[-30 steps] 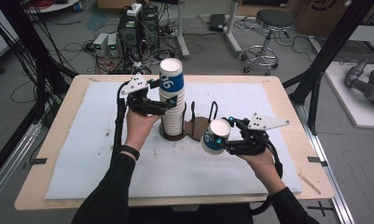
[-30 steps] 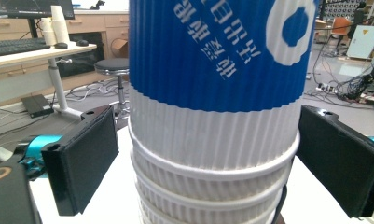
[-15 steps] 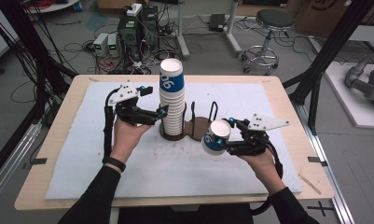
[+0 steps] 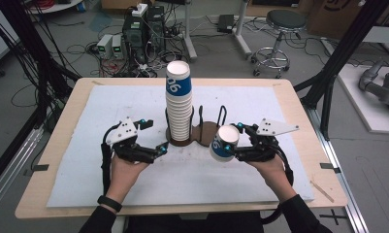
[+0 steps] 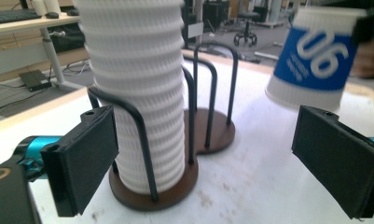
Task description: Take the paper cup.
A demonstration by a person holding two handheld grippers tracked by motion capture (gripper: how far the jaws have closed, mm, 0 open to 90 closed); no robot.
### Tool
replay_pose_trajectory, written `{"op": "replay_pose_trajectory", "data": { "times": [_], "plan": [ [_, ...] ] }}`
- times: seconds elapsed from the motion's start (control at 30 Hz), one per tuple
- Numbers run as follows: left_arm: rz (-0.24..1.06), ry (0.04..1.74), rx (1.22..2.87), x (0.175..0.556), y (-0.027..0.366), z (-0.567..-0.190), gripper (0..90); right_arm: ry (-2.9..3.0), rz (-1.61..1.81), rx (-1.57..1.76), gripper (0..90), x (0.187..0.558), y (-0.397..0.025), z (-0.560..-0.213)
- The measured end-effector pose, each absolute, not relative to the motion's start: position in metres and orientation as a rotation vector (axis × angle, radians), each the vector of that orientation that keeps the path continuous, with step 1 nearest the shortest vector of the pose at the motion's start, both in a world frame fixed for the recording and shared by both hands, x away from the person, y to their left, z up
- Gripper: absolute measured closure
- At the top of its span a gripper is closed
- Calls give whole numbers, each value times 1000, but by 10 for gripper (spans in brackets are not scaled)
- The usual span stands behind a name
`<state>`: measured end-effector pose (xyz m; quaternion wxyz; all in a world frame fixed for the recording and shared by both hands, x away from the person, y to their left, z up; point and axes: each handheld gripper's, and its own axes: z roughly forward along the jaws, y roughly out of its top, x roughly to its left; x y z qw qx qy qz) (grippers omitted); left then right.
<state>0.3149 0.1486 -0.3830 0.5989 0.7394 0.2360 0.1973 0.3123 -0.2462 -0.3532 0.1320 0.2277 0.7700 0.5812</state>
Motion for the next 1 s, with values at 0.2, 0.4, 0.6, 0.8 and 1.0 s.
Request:
{"op": "replay_pose_trajectory", "data": {
  "times": [0.2,0.4,0.6,0.8,1.0],
  "plan": [
    [461,530,1746,307,149,-392,70,2217,1692,682,299,312,-250,-354],
    [481,517,1731,305,150,-391,70,2217,1690,685,300,310,-250,-355],
    [465,535,1723,306,152,-394,70,2229,1682,686,299,312,-248,-359],
    [474,522,1729,303,150,-393,70,2231,1678,685,300,311,-248,-359],
    [470,495,1761,303,145,-395,70,2222,1695,682,300,310,-248,-357]
  ]
}}
